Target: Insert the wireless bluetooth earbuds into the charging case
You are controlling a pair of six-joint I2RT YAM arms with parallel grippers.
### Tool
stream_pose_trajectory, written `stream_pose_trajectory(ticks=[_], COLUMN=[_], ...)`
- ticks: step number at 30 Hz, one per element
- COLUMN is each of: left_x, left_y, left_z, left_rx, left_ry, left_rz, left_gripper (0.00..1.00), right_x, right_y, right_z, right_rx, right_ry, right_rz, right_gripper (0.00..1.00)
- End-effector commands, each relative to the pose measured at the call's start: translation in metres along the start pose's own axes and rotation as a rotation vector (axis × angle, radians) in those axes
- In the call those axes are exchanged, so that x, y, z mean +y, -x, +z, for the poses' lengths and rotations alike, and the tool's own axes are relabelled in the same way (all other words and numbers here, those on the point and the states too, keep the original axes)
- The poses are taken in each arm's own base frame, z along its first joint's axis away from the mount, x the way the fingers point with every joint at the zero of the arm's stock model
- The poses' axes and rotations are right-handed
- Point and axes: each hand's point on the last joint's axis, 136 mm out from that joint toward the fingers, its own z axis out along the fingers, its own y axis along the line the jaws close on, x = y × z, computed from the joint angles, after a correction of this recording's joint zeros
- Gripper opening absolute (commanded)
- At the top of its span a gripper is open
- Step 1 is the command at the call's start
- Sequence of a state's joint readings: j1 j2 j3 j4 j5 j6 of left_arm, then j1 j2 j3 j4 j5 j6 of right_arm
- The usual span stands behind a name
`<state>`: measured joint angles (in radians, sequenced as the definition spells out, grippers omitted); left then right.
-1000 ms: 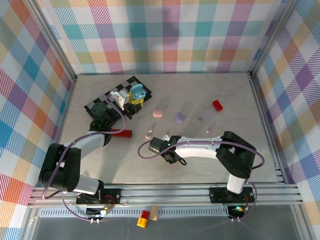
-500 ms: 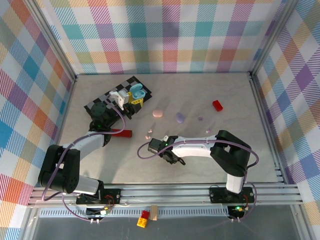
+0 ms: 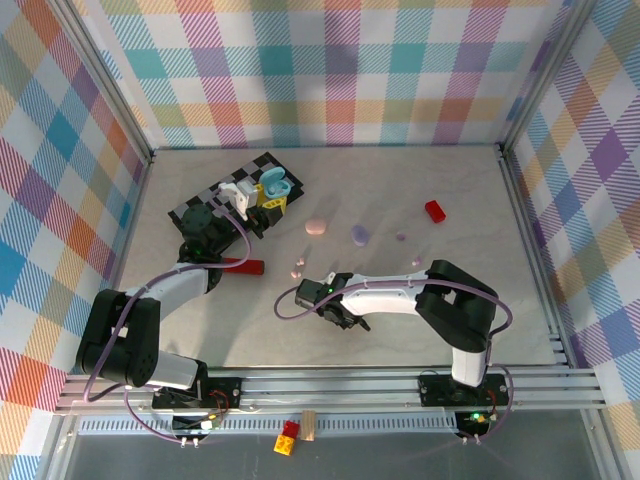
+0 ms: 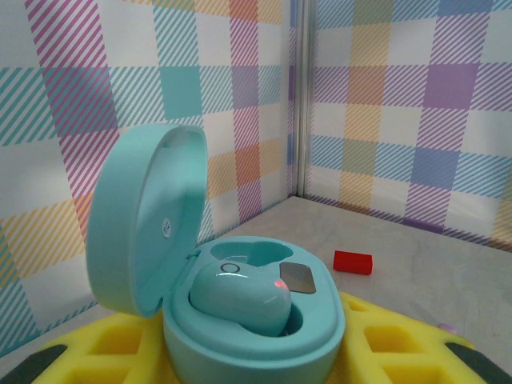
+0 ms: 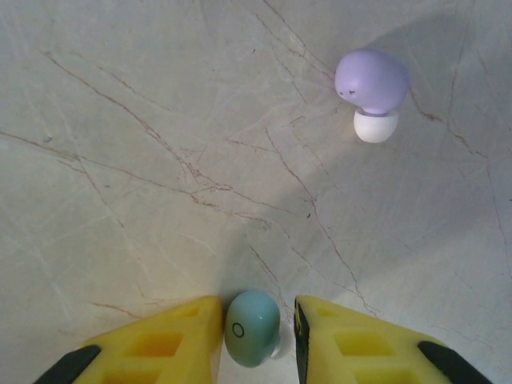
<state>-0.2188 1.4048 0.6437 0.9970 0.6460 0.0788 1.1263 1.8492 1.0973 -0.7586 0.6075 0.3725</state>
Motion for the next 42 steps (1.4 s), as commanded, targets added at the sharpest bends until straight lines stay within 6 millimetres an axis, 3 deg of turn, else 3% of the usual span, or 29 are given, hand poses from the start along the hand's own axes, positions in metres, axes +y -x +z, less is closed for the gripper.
stream_pose_trajectory(ticks=[1, 9, 18, 29, 42], left_x=[-0.001, -0.001, -0.003, -0.022, -0.073], left_y=[0.014, 0.013, 0.011, -0.004, -0.021], left_z=[-0.006, -0.005, -0.004, 0.002, 0.011], left_rx=[-0.035, -0.031, -0.025, 0.012, 0.028], left_ry=[-0.006, -0.012, -0.026, -0.072, -0.236], left_rz=[0.042, 0.043, 0.045, 0.068, 0.050], left_gripper=[0.39, 0.39, 0.39, 0.39, 0.39], right_x=[0.001, -0.002, -0.019, -0.077, -0.126], right_y=[-0.009, -0.005, 0.017, 0.049, 0.072], right_z=[0.007, -0.001, -0.030, -0.095, -0.169], right_rx=[0.047, 0.036, -0.106, -0.413, -0.641], right_ry=[-0.022, 0.011, 0.262, 0.572, 0.846], right_rz=[-0.032, 0.016, 0.259, 0.510, 0.667], right_gripper=[0.30, 0.21, 0.22, 0.22, 0.22])
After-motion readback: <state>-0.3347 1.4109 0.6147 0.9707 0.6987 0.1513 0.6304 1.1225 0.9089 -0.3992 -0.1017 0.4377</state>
